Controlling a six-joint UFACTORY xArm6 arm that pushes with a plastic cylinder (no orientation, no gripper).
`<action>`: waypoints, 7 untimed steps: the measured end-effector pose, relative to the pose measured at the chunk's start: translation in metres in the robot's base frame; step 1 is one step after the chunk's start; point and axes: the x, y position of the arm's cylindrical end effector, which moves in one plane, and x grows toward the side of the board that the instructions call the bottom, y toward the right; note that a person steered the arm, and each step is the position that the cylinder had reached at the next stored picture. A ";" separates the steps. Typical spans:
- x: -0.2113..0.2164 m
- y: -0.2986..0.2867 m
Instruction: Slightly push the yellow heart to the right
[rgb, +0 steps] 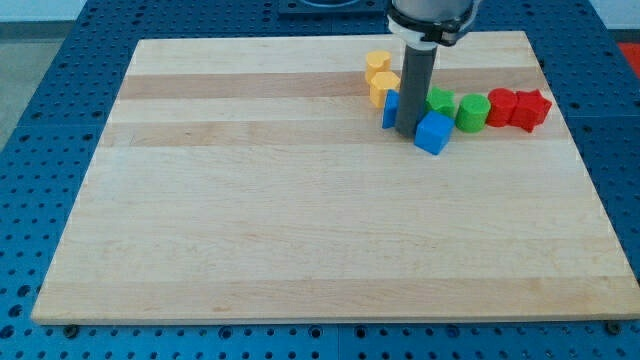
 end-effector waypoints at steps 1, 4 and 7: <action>0.000 0.000; 0.028 -0.103; -0.132 -0.065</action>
